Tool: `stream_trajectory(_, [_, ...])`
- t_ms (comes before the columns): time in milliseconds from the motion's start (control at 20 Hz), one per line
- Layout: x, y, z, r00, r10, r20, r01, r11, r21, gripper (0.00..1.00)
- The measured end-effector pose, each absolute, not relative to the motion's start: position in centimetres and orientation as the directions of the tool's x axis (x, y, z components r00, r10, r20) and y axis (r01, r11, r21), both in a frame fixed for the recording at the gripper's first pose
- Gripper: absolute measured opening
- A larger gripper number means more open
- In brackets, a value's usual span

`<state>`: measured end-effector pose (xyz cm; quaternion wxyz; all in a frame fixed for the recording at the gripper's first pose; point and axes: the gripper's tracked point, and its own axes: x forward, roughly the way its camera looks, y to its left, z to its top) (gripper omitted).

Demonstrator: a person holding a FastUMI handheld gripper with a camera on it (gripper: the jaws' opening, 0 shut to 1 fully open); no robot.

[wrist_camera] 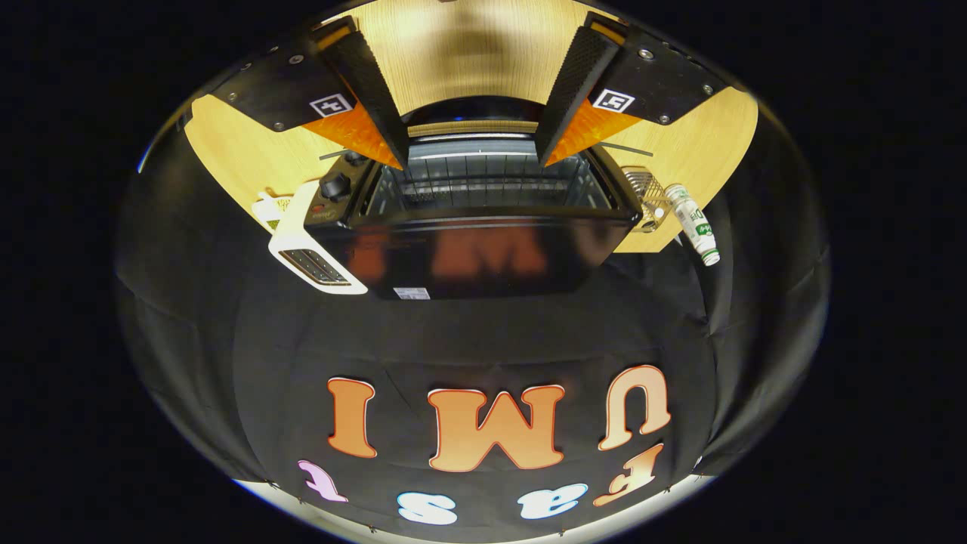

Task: Open the toaster oven, put the food inside, and close the toaster oven door.

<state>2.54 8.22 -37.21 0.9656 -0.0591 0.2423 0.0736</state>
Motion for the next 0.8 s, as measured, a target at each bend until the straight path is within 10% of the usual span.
stream_trajectory(800, [-4.7, 5.7, -48.8, 0.745, 0.062, -0.664, -0.155, 0.984, -0.082, 0.99])
